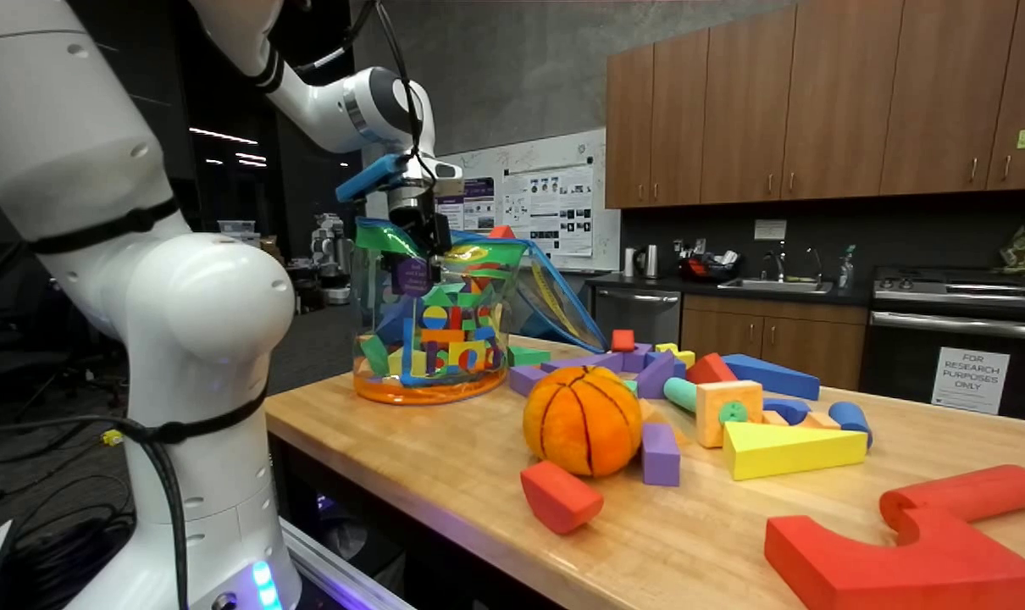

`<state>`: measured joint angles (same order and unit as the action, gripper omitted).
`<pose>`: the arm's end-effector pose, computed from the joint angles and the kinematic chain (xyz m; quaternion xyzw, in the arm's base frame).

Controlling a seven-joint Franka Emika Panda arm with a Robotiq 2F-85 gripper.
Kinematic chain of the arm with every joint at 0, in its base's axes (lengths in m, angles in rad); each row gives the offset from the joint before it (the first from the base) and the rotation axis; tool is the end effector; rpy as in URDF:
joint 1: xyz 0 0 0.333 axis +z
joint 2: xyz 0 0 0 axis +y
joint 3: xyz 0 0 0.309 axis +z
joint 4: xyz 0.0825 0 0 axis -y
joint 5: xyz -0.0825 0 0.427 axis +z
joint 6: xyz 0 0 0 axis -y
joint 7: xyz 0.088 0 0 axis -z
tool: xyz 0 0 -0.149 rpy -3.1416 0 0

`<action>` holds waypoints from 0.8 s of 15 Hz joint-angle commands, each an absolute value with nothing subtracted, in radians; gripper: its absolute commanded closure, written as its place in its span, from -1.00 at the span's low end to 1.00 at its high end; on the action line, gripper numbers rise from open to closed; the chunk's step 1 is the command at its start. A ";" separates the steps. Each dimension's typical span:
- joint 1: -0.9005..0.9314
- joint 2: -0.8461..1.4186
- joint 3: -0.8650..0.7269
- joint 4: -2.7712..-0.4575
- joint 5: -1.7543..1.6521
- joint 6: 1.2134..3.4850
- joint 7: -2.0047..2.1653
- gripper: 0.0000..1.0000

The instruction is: Put the green cylinder in the clear bag on the left.

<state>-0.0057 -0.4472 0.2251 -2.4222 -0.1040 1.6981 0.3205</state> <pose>0.4043 0.0717 0.3856 0.9834 -0.0534 -0.1134 0.1312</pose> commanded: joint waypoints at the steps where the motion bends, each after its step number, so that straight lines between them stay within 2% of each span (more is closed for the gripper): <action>1: 0.015 -0.467 0.210 -2.405 -0.144 1.673 0.338 -1.00; 12: -0.017 -0.695 0.181 -2.384 -0.216 1.754 0.439 -1.00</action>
